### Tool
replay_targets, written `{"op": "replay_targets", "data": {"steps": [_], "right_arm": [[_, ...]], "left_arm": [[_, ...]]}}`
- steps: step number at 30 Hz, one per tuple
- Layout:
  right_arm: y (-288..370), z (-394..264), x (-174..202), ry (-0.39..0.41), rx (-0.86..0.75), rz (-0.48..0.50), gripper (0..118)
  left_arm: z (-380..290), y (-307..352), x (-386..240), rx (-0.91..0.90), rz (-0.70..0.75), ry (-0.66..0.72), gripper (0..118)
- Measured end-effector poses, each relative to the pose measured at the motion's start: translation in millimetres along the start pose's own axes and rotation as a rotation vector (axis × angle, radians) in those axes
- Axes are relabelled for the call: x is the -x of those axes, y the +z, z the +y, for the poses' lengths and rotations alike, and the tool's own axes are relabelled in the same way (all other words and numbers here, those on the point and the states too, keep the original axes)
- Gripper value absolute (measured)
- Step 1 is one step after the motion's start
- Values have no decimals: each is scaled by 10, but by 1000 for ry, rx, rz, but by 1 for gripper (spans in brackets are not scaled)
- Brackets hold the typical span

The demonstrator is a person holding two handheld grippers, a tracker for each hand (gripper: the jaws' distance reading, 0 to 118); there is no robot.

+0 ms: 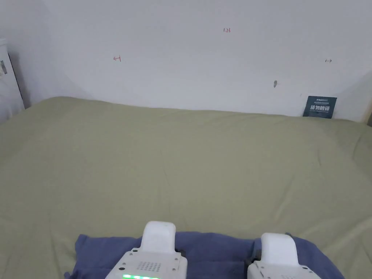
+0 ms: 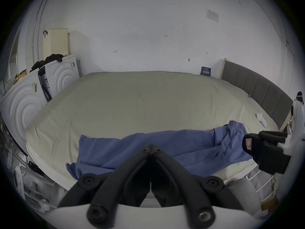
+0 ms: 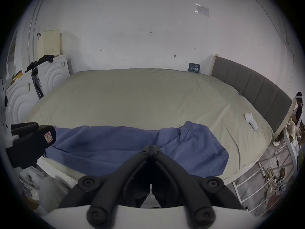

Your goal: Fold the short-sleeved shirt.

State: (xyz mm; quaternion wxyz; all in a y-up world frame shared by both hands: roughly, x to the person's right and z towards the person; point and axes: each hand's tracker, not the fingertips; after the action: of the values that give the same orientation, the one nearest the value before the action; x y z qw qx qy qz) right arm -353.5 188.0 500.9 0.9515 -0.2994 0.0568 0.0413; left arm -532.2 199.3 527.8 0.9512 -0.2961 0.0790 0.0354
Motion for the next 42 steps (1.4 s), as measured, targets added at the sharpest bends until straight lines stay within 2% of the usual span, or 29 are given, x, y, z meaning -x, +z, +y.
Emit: {"op": "replay_targets", "data": {"steps": [7,11,13,15,16,18,19,21,23,26,30,32,35,38,39,41,42], "right_arm": [[-5,148,-45,-7,-4,-3,1],[-10,363,-293,7,-26,6,1],[-35,460,-439,-1,-28,-1,1],[-65,525,-570,-22,-30,3,1],[-79,547,-623,-40,-24,9,1],[-122,579,-689,-47,-15,16,1],[-126,586,-721,-54,-13,20,1],[-132,592,-776,-66,-7,36,1],[-123,587,-818,-77,-10,41,1],[-85,612,-878,-88,-7,43,1],[-83,637,-950,-116,2,44,1],[-68,654,-973,-136,-2,48,2],[-18,664,-997,-165,-18,68,2],[15,643,-998,-186,-28,84,2],[11,636,-991,-185,-26,84,2],[-1,605,-985,-194,-17,88,2],[-7,585,-986,-198,-12,95,2]], "left_arm": [[309,-79,205,5,-41,23,0],[669,-120,926,-2,-118,79,0],[769,-219,1381,68,-145,85,3],[770,-356,1818,178,-214,117,12],[746,-433,2021,254,-278,115,24],[636,-591,2355,375,-377,149,62],[562,-683,2501,447,-400,198,77],[390,-810,2662,529,-344,213,77],[199,-950,2833,569,-308,303,77],[-76,-980,2834,544,-362,469,77],[-285,-1095,2661,525,-519,526,77],[-255,-1033,2458,502,-506,520,77],[-253,-1034,2452,466,-534,644,78],[-230,-999,2386,457,-537,701,77],[-218,-983,2339,459,-540,696,71],[-200,-1096,2408,467,-539,682,22],[-189,-1114,2349,480,-537,671,13]]}}
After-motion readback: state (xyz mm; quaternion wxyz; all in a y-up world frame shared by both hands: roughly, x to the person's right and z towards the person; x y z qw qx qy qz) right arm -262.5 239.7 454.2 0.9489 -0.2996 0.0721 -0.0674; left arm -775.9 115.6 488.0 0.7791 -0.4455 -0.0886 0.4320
